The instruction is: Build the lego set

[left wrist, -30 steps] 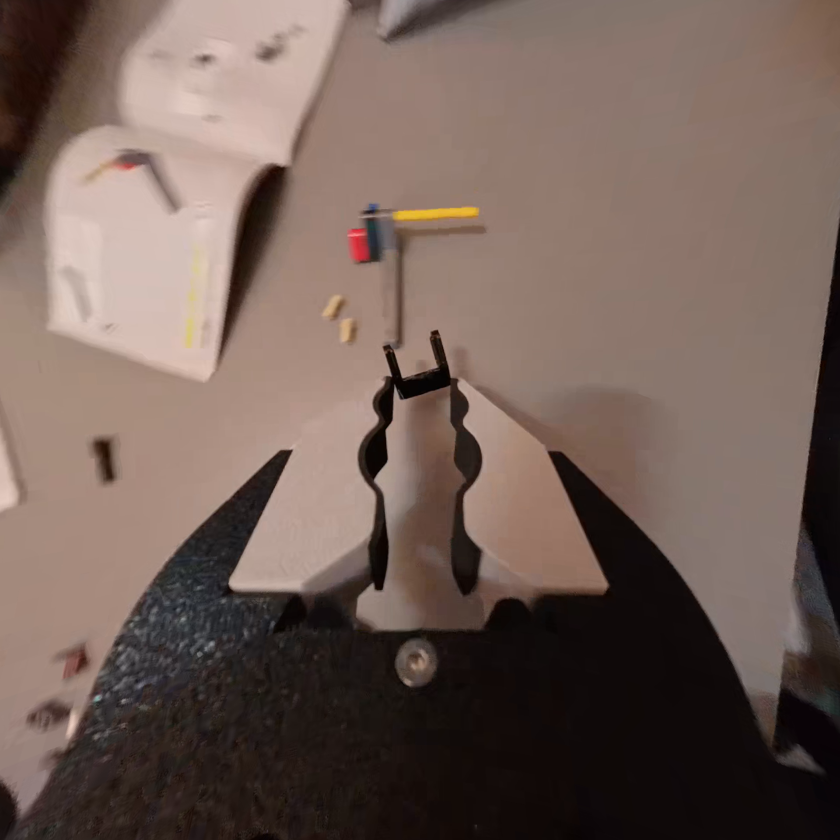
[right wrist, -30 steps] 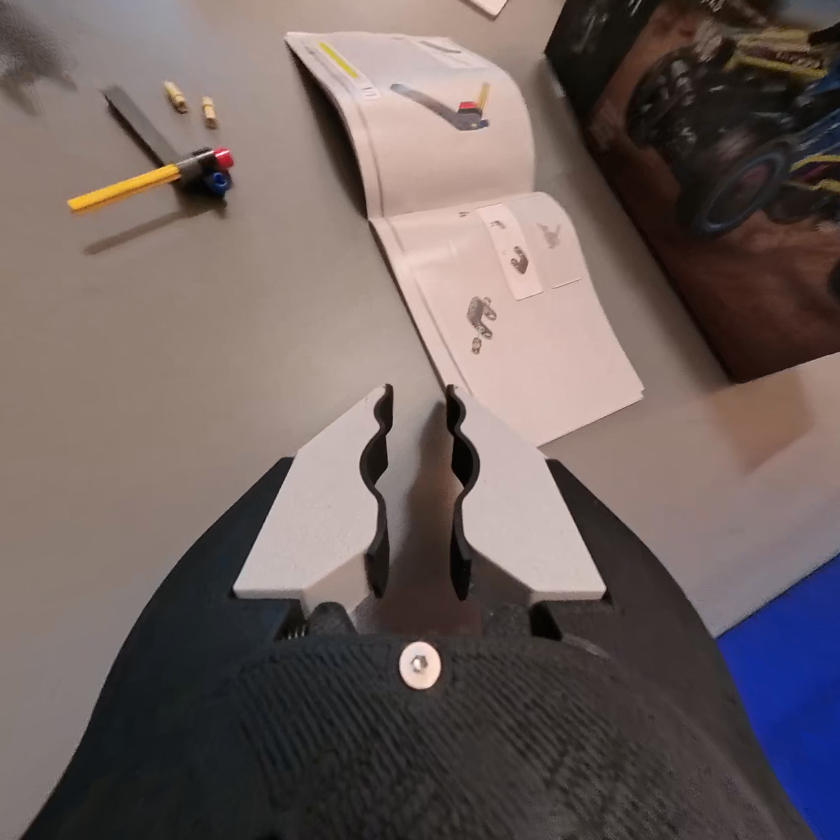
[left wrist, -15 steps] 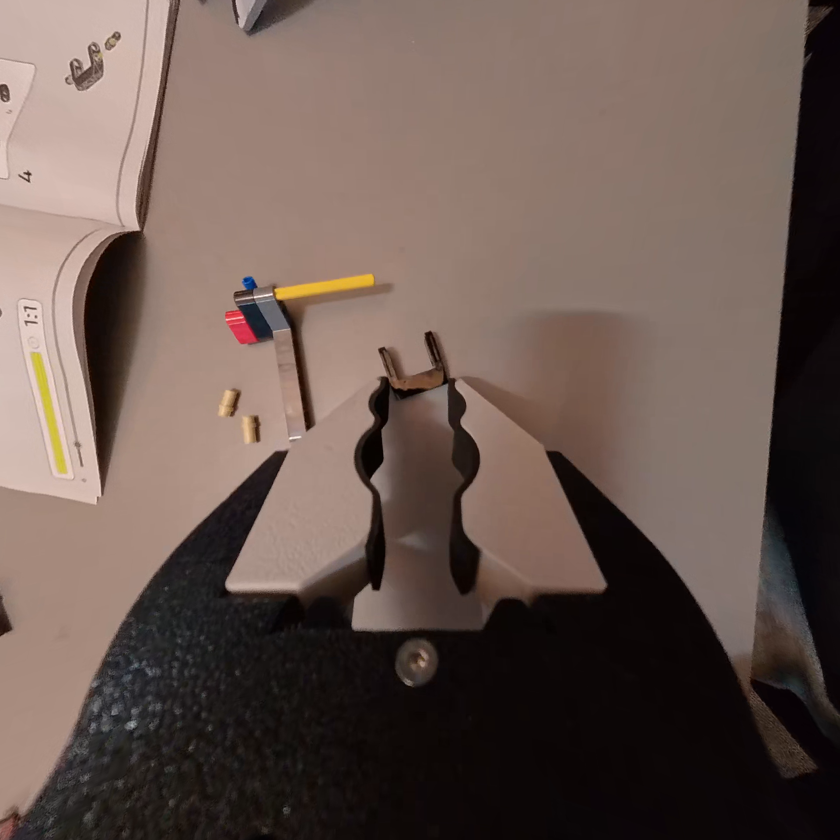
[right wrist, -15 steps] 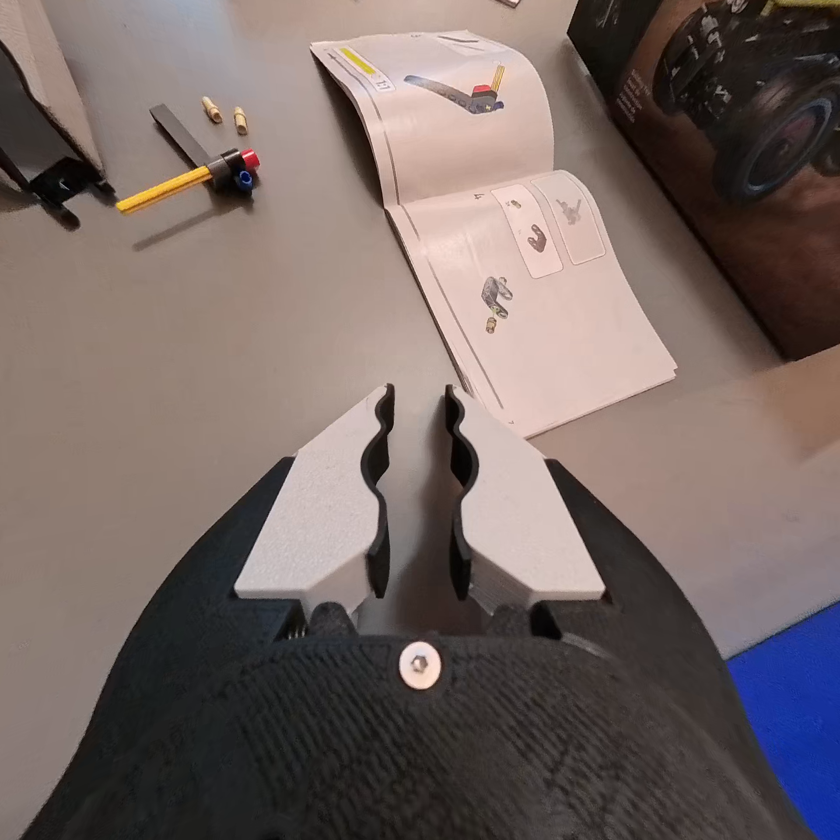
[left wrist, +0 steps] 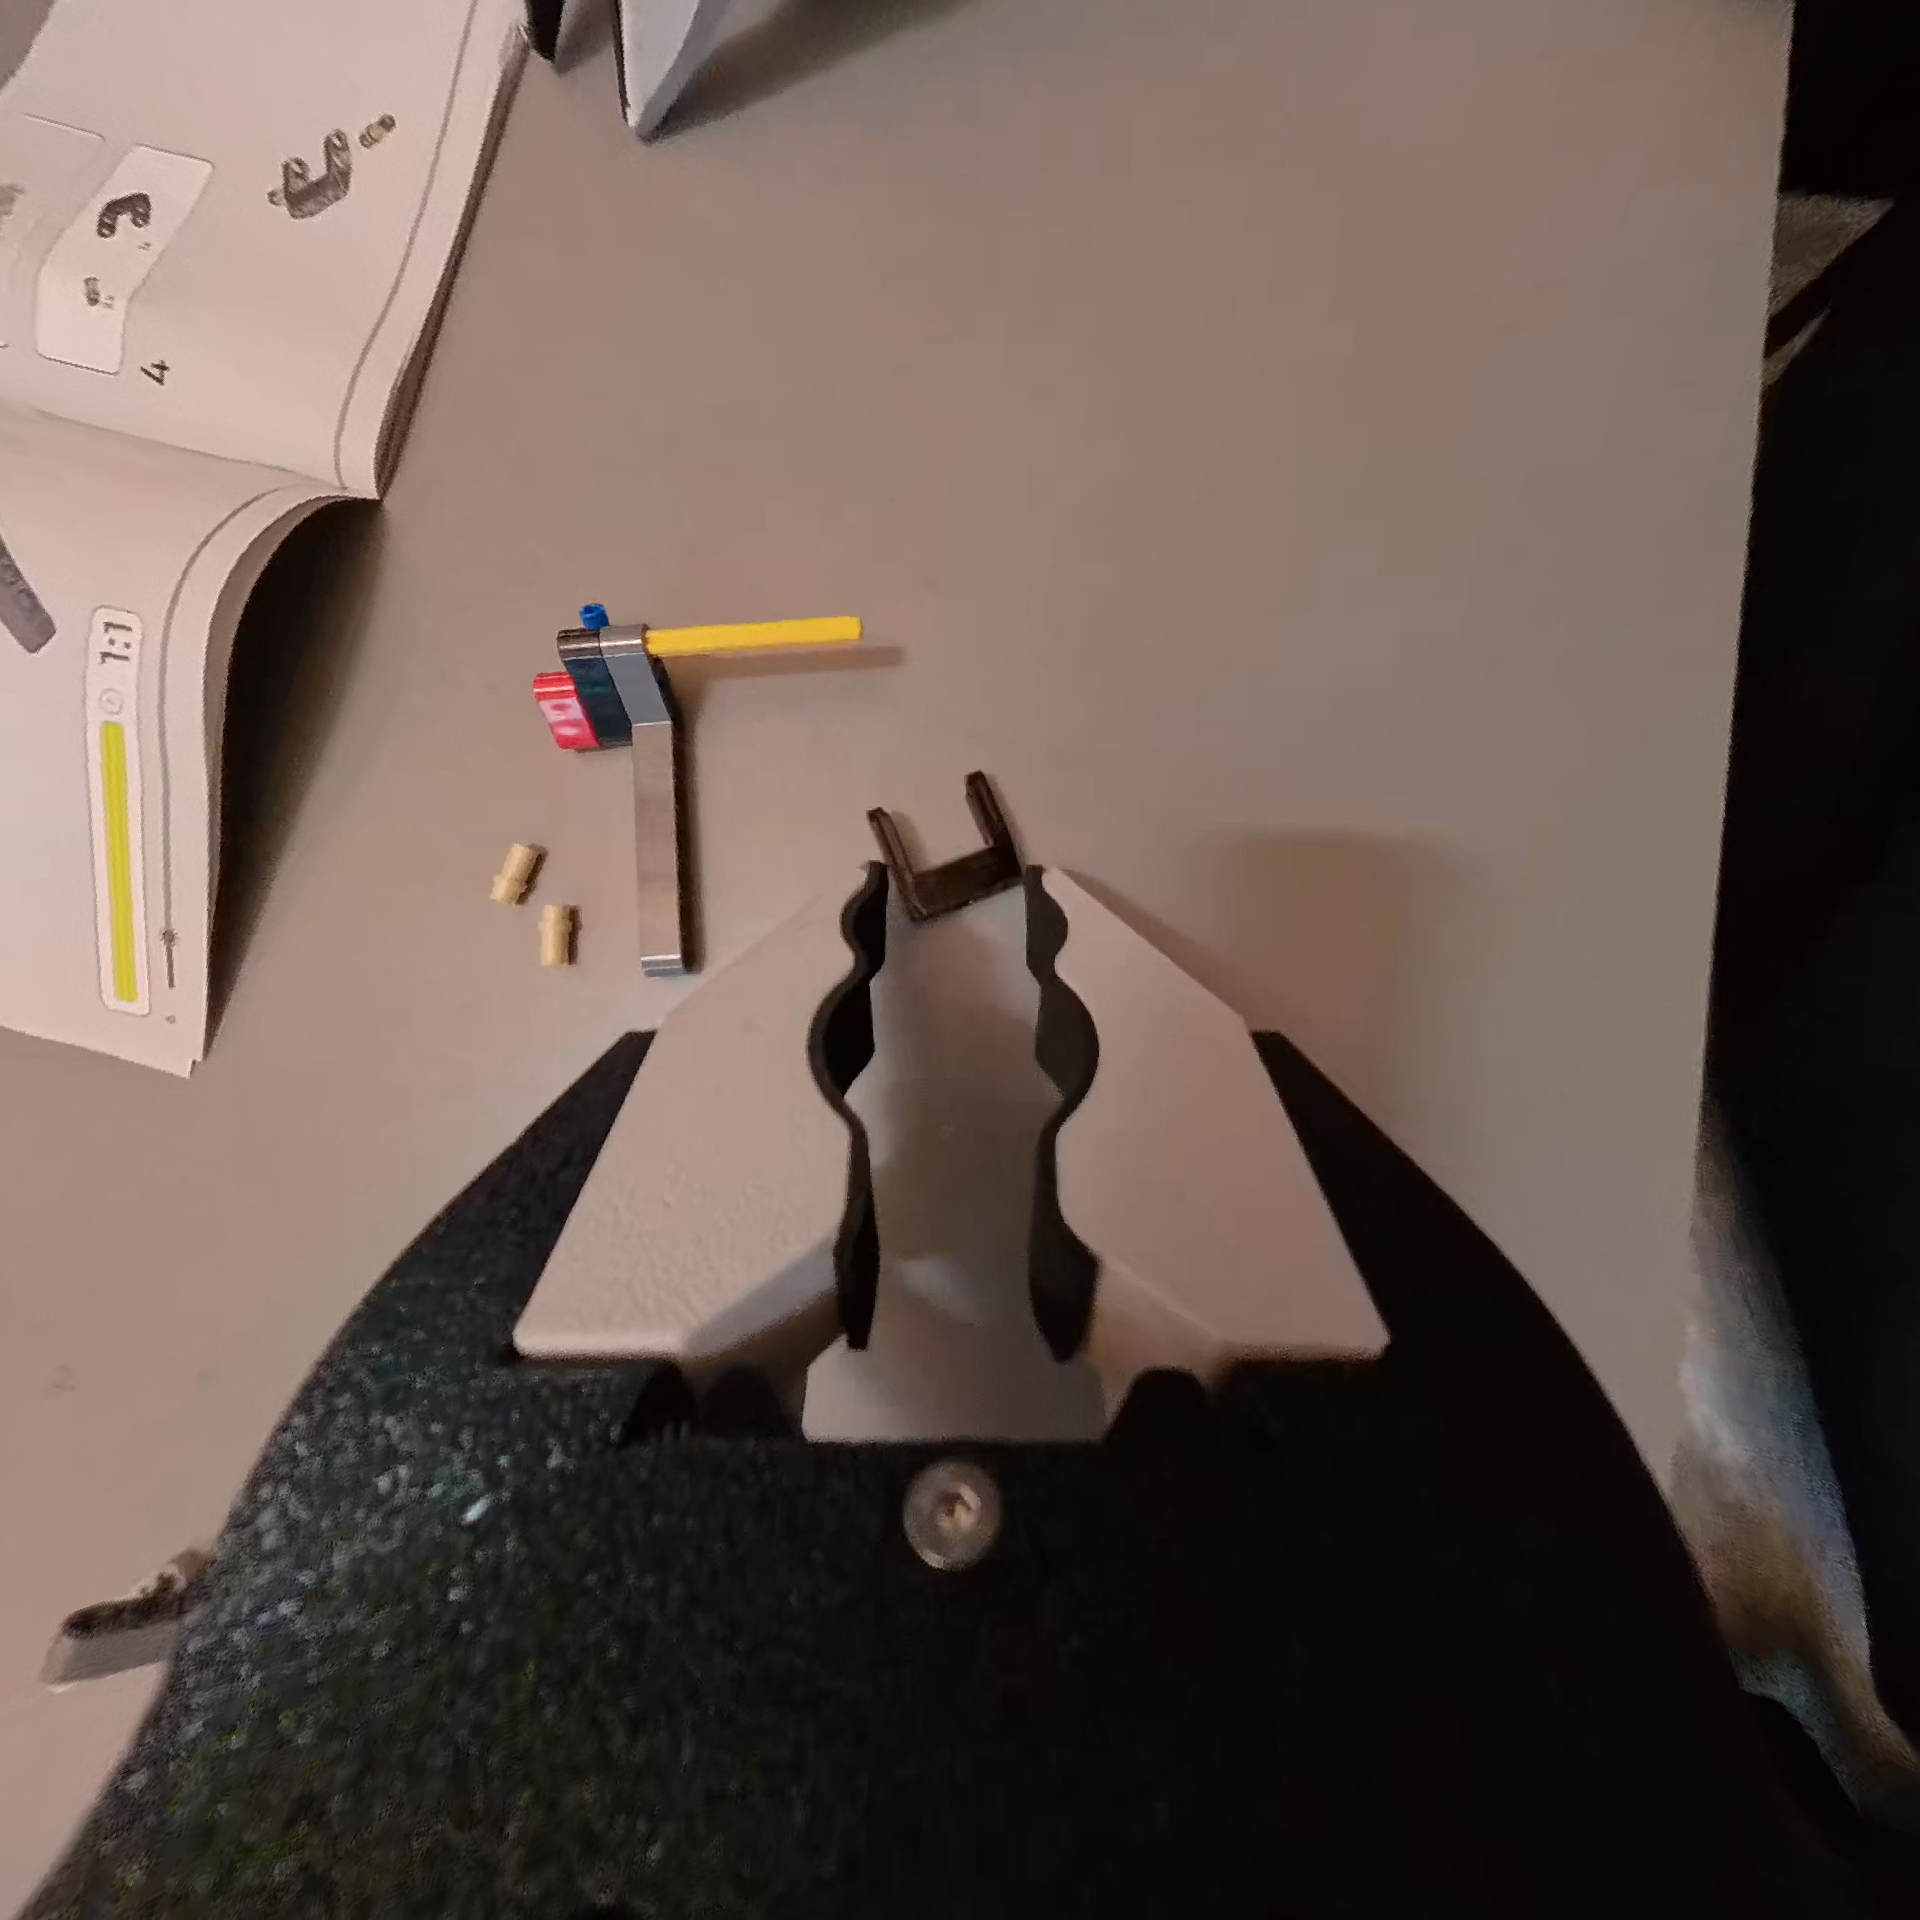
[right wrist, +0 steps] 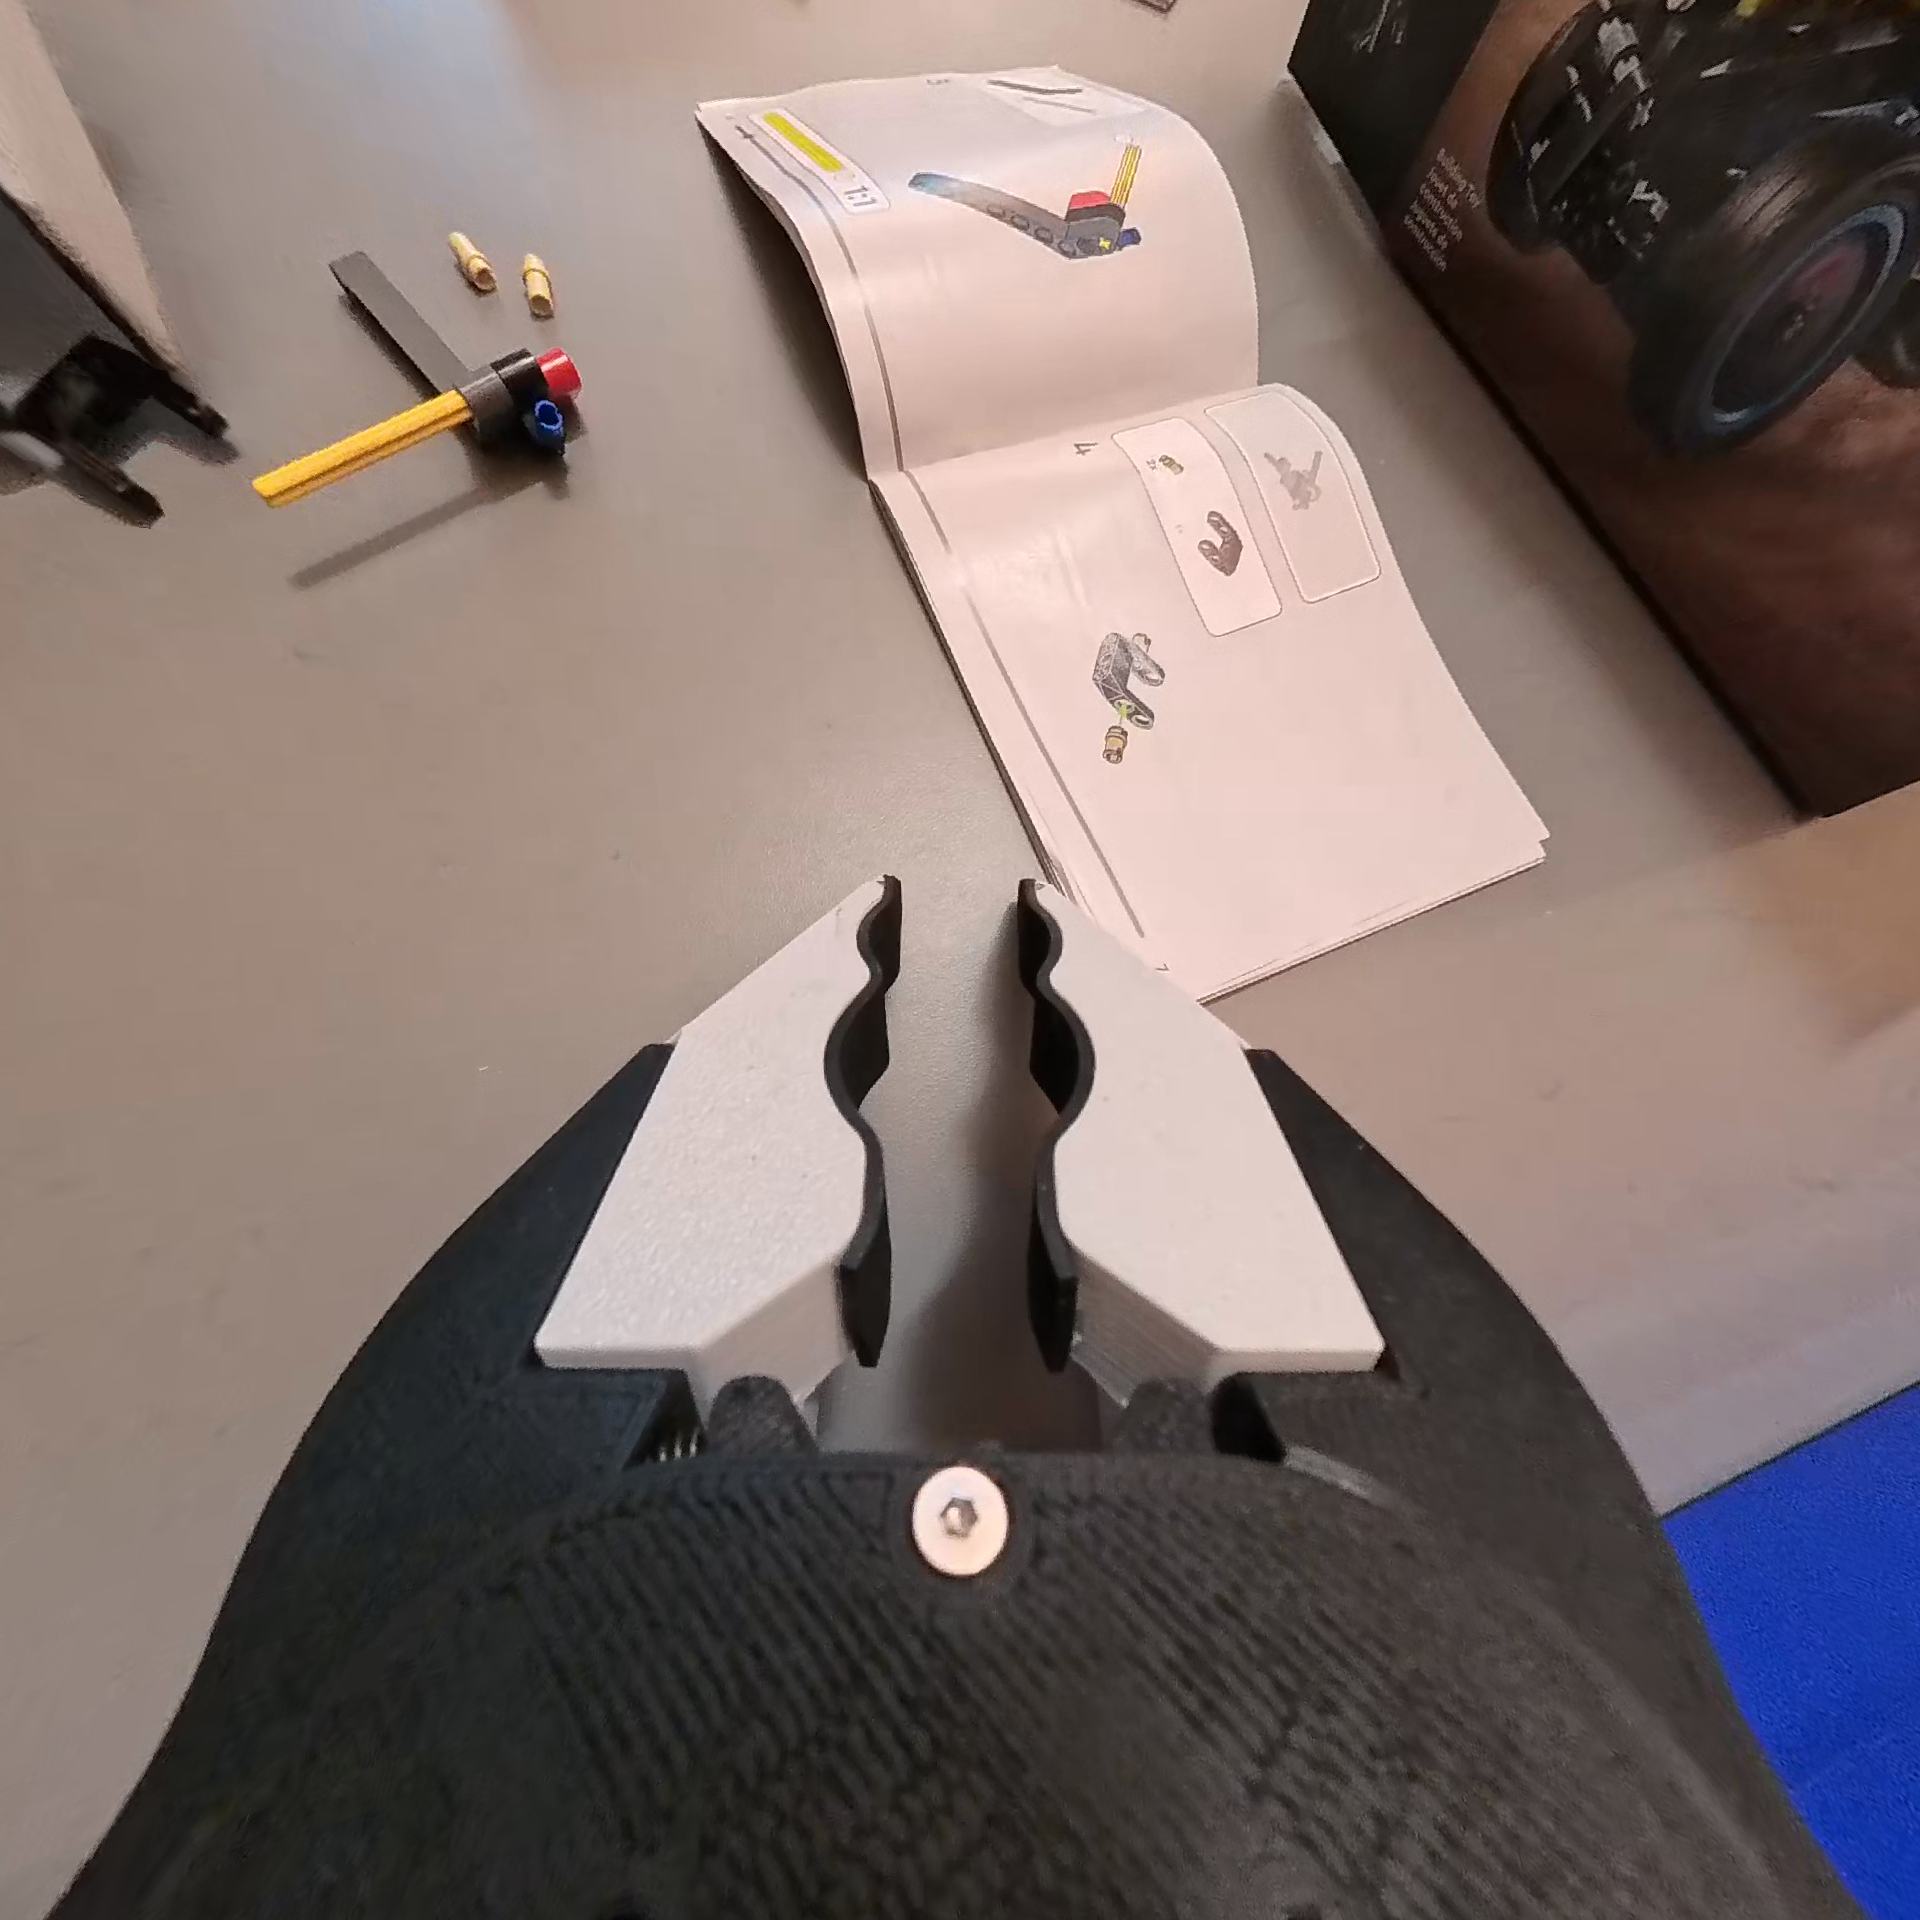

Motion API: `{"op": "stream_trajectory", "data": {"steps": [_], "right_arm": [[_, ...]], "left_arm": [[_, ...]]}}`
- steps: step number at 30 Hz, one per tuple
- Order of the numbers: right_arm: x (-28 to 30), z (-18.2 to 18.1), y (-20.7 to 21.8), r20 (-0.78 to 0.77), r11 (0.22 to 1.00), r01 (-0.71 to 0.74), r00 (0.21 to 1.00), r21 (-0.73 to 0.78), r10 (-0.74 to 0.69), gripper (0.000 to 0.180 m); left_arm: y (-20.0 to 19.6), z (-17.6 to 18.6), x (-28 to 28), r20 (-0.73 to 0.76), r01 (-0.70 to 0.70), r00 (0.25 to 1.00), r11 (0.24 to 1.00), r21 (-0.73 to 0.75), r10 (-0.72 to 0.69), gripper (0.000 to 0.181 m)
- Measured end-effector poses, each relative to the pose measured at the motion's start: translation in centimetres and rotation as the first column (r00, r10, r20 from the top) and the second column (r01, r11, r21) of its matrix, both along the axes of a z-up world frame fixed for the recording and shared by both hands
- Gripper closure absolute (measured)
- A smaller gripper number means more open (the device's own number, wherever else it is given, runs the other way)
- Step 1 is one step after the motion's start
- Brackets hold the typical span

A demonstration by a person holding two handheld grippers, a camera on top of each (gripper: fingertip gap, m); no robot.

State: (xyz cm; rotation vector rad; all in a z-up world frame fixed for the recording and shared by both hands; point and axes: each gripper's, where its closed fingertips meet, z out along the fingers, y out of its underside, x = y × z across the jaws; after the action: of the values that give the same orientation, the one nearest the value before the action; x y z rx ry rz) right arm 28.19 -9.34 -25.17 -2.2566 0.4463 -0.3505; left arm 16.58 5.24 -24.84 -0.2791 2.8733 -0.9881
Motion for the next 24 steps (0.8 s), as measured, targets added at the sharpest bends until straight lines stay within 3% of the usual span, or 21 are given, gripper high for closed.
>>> {"op": "stream_trajectory", "data": {"steps": [7,13,24], "right_arm": [[0.0,0.0,0.0,0.001,1.000,-0.001,1.000,-0.001,0.001,0.160],[0.0,0.0,0.0,0.007,1.000,-0.001,1.000,-0.004,0.001,0.161],[0.1,0.0,0.1,0.038,1.000,0.000,0.999,-0.016,0.000,0.162]], "left_arm": [[1.0,1.2,0.4,0.020,-0.067,0.997,0.994,-0.082,0.069,0.156],[4.4,1.1,4.7,0.089,-0.204,0.974,0.978,-0.043,0.207,0.163],[2.5,-0.5,7.8,0.014,-0.104,0.995,0.994,0.021,0.103,0.177]]}}
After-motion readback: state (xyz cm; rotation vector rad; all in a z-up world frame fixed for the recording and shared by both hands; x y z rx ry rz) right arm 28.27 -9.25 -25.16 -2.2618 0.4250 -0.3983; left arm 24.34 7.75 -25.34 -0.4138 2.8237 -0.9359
